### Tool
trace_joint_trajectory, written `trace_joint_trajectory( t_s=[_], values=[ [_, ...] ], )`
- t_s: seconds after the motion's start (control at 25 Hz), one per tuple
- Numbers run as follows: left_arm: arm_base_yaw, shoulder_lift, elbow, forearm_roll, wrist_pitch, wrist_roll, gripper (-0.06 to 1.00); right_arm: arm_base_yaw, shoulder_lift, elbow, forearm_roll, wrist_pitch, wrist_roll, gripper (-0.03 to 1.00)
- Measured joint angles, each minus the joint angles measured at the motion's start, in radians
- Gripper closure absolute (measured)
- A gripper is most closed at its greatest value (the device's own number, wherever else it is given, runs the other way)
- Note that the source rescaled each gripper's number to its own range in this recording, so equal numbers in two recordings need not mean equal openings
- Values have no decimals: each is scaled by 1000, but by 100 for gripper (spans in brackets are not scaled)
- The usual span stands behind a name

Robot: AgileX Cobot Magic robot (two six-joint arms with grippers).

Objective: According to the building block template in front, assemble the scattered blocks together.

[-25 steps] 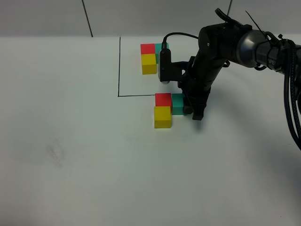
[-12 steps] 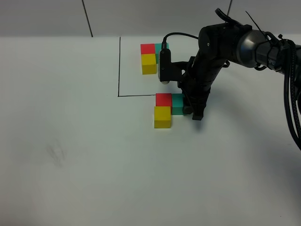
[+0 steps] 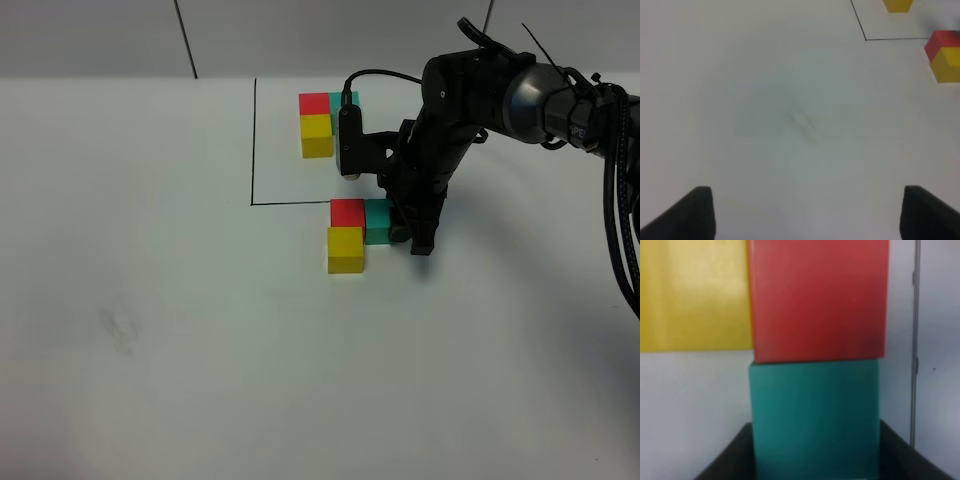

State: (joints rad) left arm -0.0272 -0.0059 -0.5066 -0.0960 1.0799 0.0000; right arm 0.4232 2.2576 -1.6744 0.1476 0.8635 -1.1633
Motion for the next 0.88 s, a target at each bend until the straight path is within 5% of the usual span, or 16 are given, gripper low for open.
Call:
trace_joint_trajectory(
  t_s=[0.08,0.32,0.4,0.64,0.76,0.88],
  values=[
    [0,0,0,0,0,0,17,0,-1,0,-4,4,4,84],
    [0,0,0,0,0,0,17,-1,-109,3,-38,69,160,13],
    [0,0,0,0,0,0,17,-9,-182,3,-40,134,259,3],
    [0,0,0,0,0,0,17,-175,-376,2,-30,326,620,-3],
    [0,0,0,0,0,0,17,-325,-444,5,-31,340,867,-3],
    [0,0,0,0,0,0,17,-451,-545,79,-45,338,983,-3]
  ],
)
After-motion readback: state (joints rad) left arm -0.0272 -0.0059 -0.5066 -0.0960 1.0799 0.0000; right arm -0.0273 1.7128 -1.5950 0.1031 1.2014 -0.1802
